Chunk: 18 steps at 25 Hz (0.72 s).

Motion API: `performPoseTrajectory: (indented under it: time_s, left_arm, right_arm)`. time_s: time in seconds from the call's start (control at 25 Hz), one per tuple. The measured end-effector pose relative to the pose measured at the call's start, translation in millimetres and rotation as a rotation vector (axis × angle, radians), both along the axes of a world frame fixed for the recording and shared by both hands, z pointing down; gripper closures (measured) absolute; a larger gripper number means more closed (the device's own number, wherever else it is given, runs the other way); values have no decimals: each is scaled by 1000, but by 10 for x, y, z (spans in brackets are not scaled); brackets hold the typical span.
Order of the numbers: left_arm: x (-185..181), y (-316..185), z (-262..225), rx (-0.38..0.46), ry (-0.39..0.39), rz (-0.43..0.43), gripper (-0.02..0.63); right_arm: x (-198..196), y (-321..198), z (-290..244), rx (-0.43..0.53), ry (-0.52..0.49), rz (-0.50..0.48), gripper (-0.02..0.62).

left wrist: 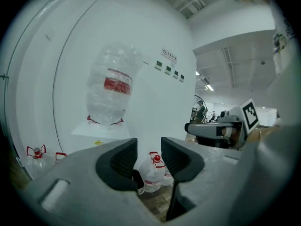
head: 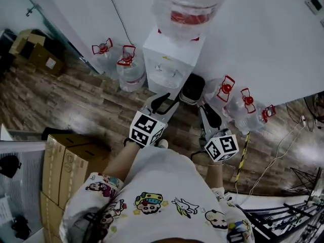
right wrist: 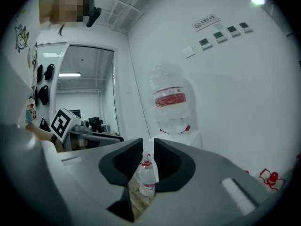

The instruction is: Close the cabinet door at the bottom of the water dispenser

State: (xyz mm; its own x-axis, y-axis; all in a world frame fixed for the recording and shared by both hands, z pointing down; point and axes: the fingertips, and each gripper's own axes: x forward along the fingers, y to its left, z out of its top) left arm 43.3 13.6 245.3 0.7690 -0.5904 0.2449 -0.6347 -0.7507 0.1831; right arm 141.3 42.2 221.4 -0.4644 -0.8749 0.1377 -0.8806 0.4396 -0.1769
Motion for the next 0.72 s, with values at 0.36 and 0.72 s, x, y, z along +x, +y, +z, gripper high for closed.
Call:
performPoseTrajectory:
  time_s: [0.36, 0.72]
  left_arm:
    - [-712, 315, -245, 29, 27, -150, 505]
    - [-1153, 387, -278, -13, 34, -195, 606]
  right_arm:
    - [-419, 134, -223, 55, 18, -123, 558]
    - [-614, 225, -232, 27, -6, -85, 584]
